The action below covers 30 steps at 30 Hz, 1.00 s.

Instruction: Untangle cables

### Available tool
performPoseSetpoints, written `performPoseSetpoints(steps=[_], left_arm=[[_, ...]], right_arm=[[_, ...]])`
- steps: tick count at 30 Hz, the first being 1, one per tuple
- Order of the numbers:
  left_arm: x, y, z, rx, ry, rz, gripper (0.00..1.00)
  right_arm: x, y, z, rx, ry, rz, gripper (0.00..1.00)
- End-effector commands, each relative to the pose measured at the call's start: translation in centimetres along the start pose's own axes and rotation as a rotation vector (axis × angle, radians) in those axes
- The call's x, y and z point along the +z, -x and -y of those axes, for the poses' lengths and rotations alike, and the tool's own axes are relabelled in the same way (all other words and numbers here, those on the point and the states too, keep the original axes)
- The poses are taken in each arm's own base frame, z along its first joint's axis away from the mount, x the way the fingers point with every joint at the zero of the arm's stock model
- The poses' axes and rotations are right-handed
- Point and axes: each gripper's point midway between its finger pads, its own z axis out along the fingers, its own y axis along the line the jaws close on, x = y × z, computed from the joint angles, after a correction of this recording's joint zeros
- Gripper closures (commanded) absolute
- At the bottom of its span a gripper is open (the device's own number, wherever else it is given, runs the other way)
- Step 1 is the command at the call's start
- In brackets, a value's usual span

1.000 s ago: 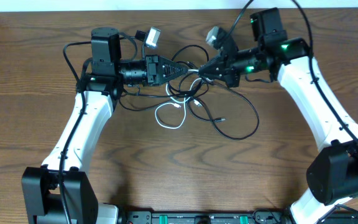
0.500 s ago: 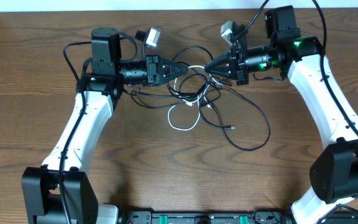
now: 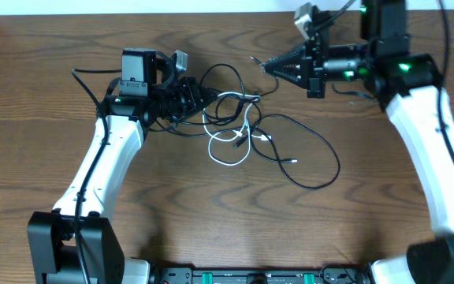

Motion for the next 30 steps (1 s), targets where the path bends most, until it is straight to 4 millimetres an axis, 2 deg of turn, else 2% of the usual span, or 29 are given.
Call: performPoseSetpoints(steps=[1,5,6,8,11,14,21,30], left_arm=[[-0.5,-0.1,1.5,0.091,-0.055,-0.006,0.92],[-0.9,-0.9,3.9,0.136,-0.188,-0.055,0.93],[-1.1,-1.2,4.9,0.154,-0.244,-0.075,0.93],[-1.5,-1.5,6.2,0.182,-0.318,-0.099,0.93],[-2.3,-2.1,8.0,0.230,-0.427,-0.136,0.92],[-2.8,-2.6,9.0,0.234,-0.485,-0.167,0.92],[-3.6,-2.9,10.2,0.215,-0.554,-0.208,0.92],[-3.7,-2.8,10.4,0.216,-0.558,-0.203,0.92]], right_arm=[[0.5,-0.6,1.1,0.032,-0.104,-0.049,0.99],[2.2,-2.9,1.8,0.030,-0.122,-0.129,0.78],[2.8,-3.6,2.2,0.032,-0.134,-0.156,0.69],[3.5,-4.5,2.7,0.031,-0.150,-0.189,0.64],[4.3,-5.7,3.4,0.023,-0.161,-0.229,0.63],[4.5,-6.3,3.8,0.003,-0.161,-0.249,0.61],[5.6,-8.2,4.8,0.020,-0.130,-0.285,0.62],[7.1,-9.9,5.8,0.005,-0.102,-0.317,0.60]])
